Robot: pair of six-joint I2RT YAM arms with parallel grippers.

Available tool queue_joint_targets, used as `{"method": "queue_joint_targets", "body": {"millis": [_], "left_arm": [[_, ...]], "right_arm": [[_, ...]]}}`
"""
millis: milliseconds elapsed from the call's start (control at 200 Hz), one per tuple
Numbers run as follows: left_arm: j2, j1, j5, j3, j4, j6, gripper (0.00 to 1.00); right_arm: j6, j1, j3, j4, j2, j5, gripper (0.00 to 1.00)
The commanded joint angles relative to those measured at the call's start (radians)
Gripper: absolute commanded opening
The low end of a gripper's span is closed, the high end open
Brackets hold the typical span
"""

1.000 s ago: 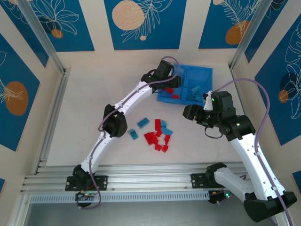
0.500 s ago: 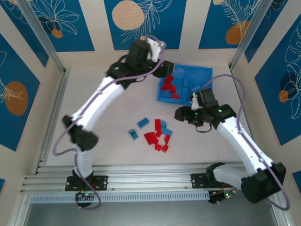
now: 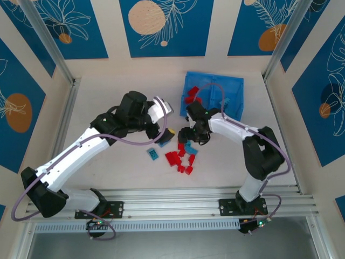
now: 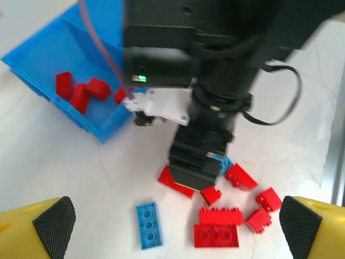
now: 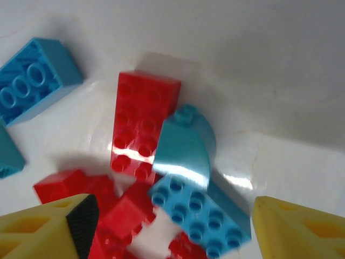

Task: Sort the legos into containers by color

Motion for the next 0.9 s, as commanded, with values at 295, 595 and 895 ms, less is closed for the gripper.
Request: {"method": "queue_joint_targets", "body": {"millis": [295,595,895], "left_arm": [[0.004,-0.018,0.029,-0.025,0.046,0.018,1.00],[0.029,-0.018,0.046,-0.026,0.076,0.002,1.00],[0.037,-0.020,0.041,-0.031,0.091,-0.007,1.00]], "right_arm": [[0.013,-0.003,0.043,0.032,0.123,0.052,0.49],[0.043,-0.026,-0.021,0.023,0.082,0.083,0.38],[0.046,-0.030,-0.064,0.019,-0.024,0.074,0.34]]}}
